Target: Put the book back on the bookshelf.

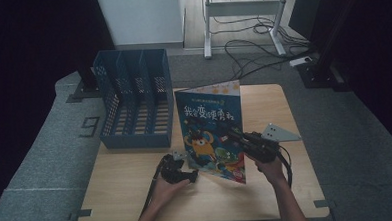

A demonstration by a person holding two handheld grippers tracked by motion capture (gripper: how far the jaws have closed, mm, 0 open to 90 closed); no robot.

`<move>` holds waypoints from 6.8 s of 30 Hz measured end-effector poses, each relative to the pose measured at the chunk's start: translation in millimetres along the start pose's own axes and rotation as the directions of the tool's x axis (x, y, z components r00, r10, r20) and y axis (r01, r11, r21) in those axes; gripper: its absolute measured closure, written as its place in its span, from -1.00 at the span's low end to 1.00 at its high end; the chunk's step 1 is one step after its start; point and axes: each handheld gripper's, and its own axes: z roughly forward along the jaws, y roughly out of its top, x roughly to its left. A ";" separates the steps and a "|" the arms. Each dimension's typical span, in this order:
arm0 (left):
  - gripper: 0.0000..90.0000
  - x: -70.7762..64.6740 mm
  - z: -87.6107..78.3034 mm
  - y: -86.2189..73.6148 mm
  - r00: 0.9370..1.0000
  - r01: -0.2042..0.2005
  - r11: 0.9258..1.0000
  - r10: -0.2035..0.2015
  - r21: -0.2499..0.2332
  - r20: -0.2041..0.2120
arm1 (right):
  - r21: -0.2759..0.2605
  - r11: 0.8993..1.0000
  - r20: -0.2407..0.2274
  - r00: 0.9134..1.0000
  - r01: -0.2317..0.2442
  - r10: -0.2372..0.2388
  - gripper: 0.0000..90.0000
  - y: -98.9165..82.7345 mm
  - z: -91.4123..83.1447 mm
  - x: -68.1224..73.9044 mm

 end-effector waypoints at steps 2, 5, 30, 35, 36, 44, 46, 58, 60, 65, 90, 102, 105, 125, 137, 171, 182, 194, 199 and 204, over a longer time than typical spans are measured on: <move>-0.69 0.0 -0.4 -0.2 1.000 -0.001 1.000 0.001 -0.002 0.008 | 0.007 1.000 -0.006 1.000 0.000 0.000 0.81 -0.7 -2.3 0.1; -0.67 -0.1 -0.8 -0.3 1.000 0.000 1.000 0.000 -0.008 0.021 | 0.017 1.000 -0.012 1.000 -0.006 0.006 0.81 -2.5 -6.5 0.2; -0.52 -9.6 -30.4 13.9 0.997 -0.050 0.975 0.063 -0.215 0.051 | 0.041 0.999 -0.048 0.999 -0.007 0.009 0.76 -29.6 -38.2 -2.2; -0.47 -11.2 -36.9 18.1 0.996 -0.058 0.967 0.075 -0.249 0.058 | 0.037 0.999 -0.048 0.999 -0.006 0.008 0.75 -33.7 -41.0 -2.8; -0.46 -11.2 -38.1 19.3 0.995 -0.066 0.966 0.082 -0.249 0.054 | 0.035 0.999 -0.047 0.999 -0.007 0.008 0.74 -34.4 -41.5 -2.6; -0.43 -9.1 -44.9 26.7 0.995 -0.069 0.959 0.086 -0.275 0.051 | 0.030 1.000 -0.032 0.999 0.000 0.001 0.70 -39.0 -44.0 -2.4; -0.42 -8.3 -46.1 27.5 0.995 -0.066 0.957 0.086 -0.284 0.058 | 0.028 1.000 -0.030 1.000 0.002 -0.001 0.70 -39.4 -44.1 -2.2; -0.37 -13.7 -53.3 37.4 0.990 -0.099 0.942 0.128 -0.322 0.068 | 0.039 0.999 -0.020 1.000 0.014 -0.013 0.65 -42.8 -46.2 -2.7; -0.33 -14.8 -53.7 37.7 0.989 -0.100 0.938 0.131 -0.331 0.073 | 0.038 0.999 -0.019 1.000 0.013 -0.012 0.64 -43.0 -46.1 -2.9; -0.29 -16.4 -55.6 38.9 0.986 -0.112 0.931 0.147 -0.348 0.074 | 0.038 0.999 -0.013 1.000 0.011 -0.010 0.62 -43.8 -46.1 -3.2; -0.09 -21.1 -64.6 39.1 0.979 -0.140 0.898 0.188 -0.417 0.076 | 0.082 0.997 0.068 0.998 -0.004 -0.002 0.31 -52.5 -40.3 -7.8; 0.01 -23.5 -69.8 39.4 0.976 -0.136 0.890 0.197 -0.436 0.097 | 0.111 0.993 0.166 0.986 -0.052 0.033 0.15 -55.9 -38.5 -15.2; 0.04 -23.5 -71.2 41.5 0.974 -0.133 0.888 0.198 -0.440 0.106 | 0.116 0.991 0.176 0.983 -0.063 0.042 0.15 -58.0 -38.6 -17.5; 0.17 -26.7 -75.8 46.5 0.968 -0.132 0.877 0.214 -0.462 0.130 | 0.114 0.990 0.236 0.970 -0.084 0.055 0.06 -58.6 -34.1 -20.2; 0.22 -29.3 -76.6 49.5 0.965 -0.133 0.870 0.223 -0.475 0.138 | 0.118 0.988 0.289 0.955 -0.098 0.060 -0.03 -58.2 -28.1 -19.6; 0.31 -22.3 -94.0 52.0 0.950 -0.103 0.816 0.250 -0.568 0.188 | 0.122 0.989 0.230 0.972 -0.084 0.054 -0.07 -58.2 -8.9 -16.1; 0.28 -22.3 -91.6 55.2 0.947 -0.116 0.813 0.265 -0.570 0.184 | 0.122 0.989 0.228 0.972 -0.085 0.055 -0.07 -58.3 -8.8 -16.3; 0.35 -28.2 -92.5 55.6 0.932 -0.107 0.809 0.284 -0.579 0.225 | 0.113 0.991 0.180 0.982 -0.073 0.052 -0.10 -59.5 -4.9 -17.3; 0.47 -28.1 -93.7 54.9 0.923 -0.099 0.806 0.294 -0.584 0.249 | 0.114 0.991 0.177 0.983 -0.069 0.048 -0.11 -59.5 -3.2 -17.0; 0.59 -33.5 -94.9 51.8 0.923 -0.128 0.794 0.315 -0.594 0.222 | 0.121 0.991 0.201 0.979 -0.054 0.029 -0.14 -59.4 -3.0 -15.1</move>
